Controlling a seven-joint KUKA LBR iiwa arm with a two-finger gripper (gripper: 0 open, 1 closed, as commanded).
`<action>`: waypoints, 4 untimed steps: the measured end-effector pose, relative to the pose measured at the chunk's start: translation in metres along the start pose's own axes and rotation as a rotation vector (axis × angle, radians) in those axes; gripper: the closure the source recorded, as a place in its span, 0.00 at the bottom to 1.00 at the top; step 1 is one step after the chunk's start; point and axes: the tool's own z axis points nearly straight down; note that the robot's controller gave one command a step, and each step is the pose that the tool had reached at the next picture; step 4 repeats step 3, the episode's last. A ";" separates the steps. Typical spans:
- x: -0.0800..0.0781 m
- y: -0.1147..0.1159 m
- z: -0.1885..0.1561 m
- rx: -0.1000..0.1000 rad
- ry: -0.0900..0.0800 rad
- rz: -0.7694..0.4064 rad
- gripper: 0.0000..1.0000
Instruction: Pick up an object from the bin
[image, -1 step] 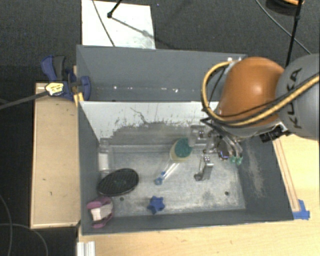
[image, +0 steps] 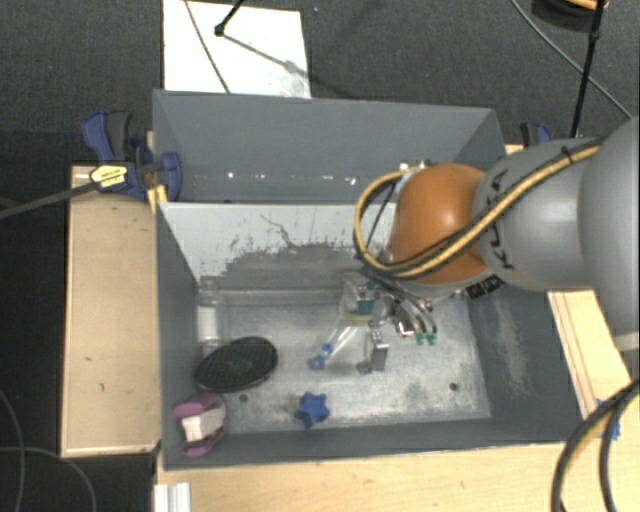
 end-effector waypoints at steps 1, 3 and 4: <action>-0.030 -0.003 0.019 -0.003 -0.012 -0.368 0.00; -0.017 -0.021 -0.175 0.002 -0.004 -0.274 1.00; -0.017 -0.021 -0.175 0.002 -0.004 -0.274 1.00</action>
Offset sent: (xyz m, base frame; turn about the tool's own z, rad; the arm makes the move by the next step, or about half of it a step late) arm 0.0257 -0.0034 -0.0231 -0.3678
